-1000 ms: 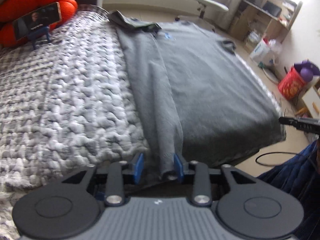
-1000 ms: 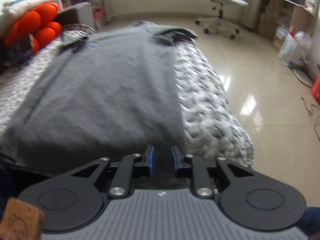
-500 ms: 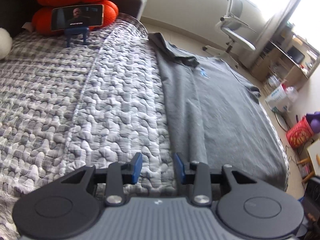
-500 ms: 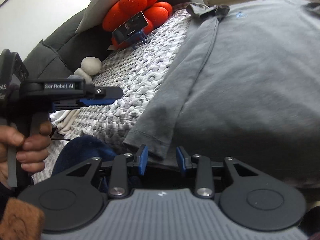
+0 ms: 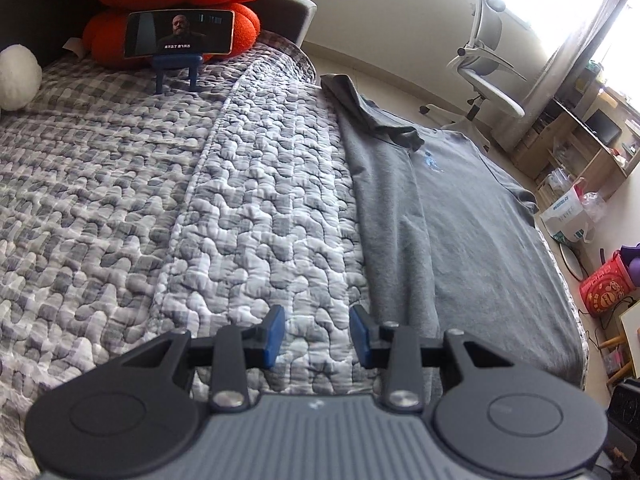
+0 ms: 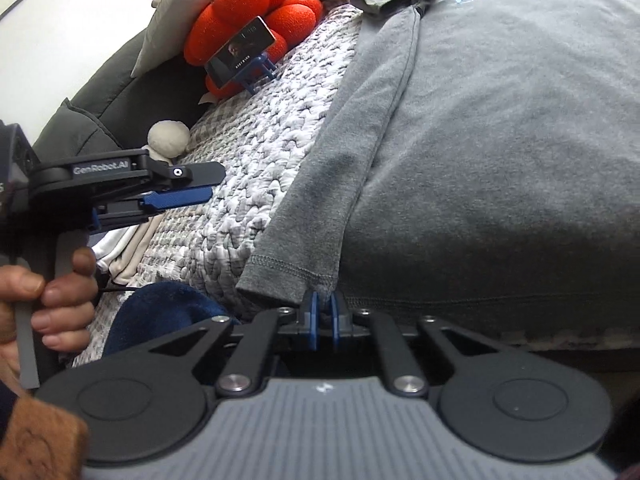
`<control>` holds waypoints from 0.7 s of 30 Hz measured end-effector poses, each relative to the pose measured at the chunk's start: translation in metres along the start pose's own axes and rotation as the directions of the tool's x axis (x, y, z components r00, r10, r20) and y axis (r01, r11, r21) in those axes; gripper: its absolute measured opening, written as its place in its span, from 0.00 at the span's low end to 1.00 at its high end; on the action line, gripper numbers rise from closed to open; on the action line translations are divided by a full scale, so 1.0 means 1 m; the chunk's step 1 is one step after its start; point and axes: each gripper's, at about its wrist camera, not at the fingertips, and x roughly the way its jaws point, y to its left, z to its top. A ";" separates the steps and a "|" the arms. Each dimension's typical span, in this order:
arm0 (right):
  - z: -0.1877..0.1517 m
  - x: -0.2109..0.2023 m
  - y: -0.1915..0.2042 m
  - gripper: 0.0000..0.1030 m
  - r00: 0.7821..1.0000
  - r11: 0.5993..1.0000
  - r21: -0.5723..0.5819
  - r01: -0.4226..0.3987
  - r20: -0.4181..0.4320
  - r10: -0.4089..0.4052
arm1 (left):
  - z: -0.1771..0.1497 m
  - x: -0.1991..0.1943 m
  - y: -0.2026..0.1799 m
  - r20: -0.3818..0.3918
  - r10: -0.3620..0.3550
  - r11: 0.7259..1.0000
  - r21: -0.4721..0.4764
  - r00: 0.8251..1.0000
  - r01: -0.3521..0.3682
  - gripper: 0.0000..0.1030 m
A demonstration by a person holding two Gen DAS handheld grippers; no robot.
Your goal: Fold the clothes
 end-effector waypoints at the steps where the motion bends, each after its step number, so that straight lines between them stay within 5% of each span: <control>1: 0.000 -0.003 0.001 0.09 1.000 1.000 -0.006 0.000 0.009 0.000 | 0.000 0.000 0.000 0.000 0.001 1.000 0.001 1.000 -0.001 0.35; 10: 0.004 -0.059 0.009 0.06 0.992 0.997 -0.045 0.059 0.118 -0.053 | -0.002 0.001 -0.005 0.005 0.019 0.999 0.048 1.000 -0.019 0.35; 15: -0.001 -0.047 -0.015 0.06 0.972 0.974 -0.027 0.224 0.072 -0.222 | -0.003 0.006 -0.011 -0.006 0.016 0.998 0.064 1.000 -0.016 0.35; 21: -0.003 -0.055 -0.005 0.06 0.971 0.973 -0.079 0.216 0.118 -0.206 | -0.002 0.007 -0.010 -0.007 0.043 0.996 0.074 0.999 -0.042 0.35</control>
